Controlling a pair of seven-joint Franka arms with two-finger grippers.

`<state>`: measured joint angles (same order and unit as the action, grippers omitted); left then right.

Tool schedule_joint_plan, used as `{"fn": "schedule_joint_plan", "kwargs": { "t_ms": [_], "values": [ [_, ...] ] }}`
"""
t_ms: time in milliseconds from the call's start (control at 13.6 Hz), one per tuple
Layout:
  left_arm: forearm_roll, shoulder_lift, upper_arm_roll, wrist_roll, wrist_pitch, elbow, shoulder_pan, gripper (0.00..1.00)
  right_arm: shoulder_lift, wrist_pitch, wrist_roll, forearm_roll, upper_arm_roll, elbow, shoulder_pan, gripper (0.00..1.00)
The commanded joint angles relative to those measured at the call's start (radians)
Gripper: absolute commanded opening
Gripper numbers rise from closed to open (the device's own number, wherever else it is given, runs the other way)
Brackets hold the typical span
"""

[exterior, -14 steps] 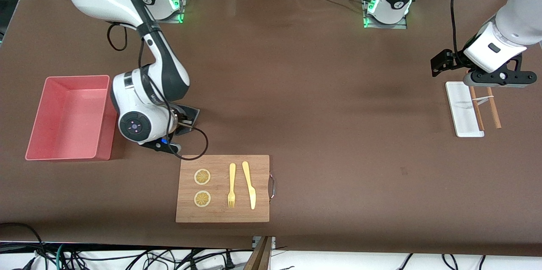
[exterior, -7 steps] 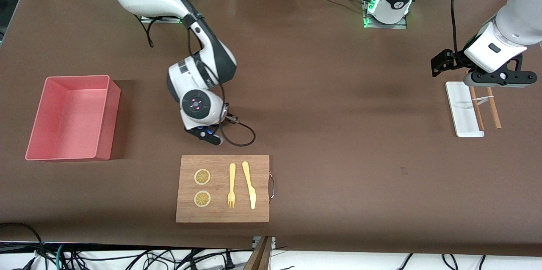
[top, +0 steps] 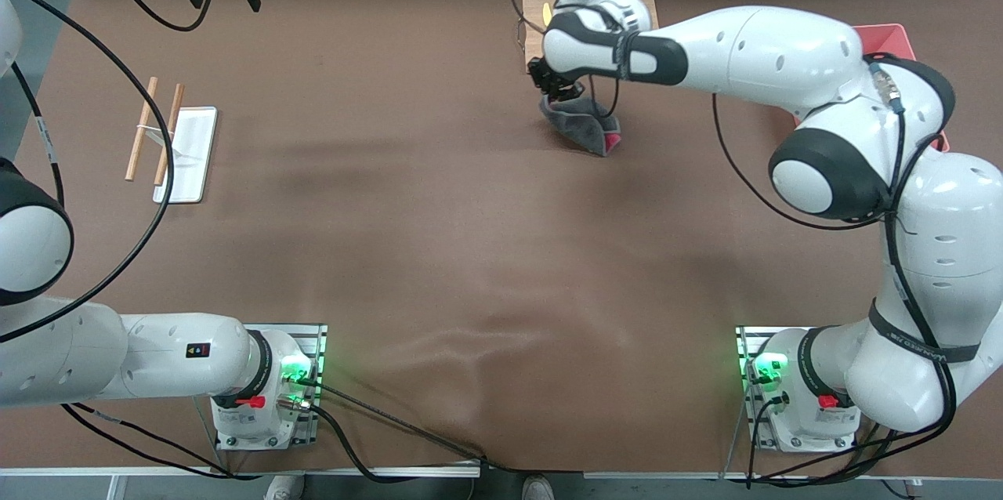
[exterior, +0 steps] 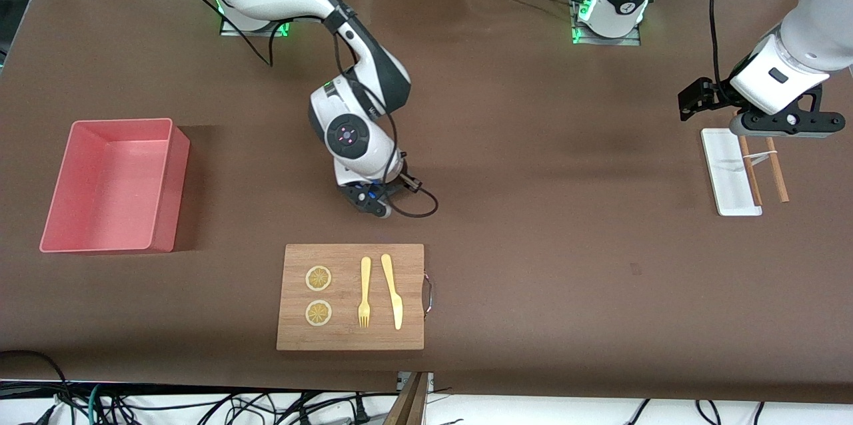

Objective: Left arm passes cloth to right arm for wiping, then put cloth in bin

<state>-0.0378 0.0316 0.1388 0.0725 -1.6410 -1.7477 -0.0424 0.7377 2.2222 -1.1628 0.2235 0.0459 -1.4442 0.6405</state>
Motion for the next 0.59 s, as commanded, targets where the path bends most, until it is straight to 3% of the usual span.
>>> {"fn": "schedule_joint_plan", "kwargs": {
  "t_ms": [0,220,513],
  "values": [
    [-0.019,0.011,0.005,-0.025,0.012,0.004,-0.007,1.0,0.029,0.034,-0.077,0.031,-0.008,0.05,0.033,0.0],
    [-0.019,0.011,0.007,-0.025,0.015,0.005,-0.007,1.0,0.025,-0.04,0.016,0.017,-0.017,0.048,0.013,0.0],
    [-0.016,0.011,0.005,-0.045,0.017,0.005,-0.007,1.0,0.009,-0.212,0.246,-0.015,-0.018,0.051,-0.102,0.0]
  ]
}}
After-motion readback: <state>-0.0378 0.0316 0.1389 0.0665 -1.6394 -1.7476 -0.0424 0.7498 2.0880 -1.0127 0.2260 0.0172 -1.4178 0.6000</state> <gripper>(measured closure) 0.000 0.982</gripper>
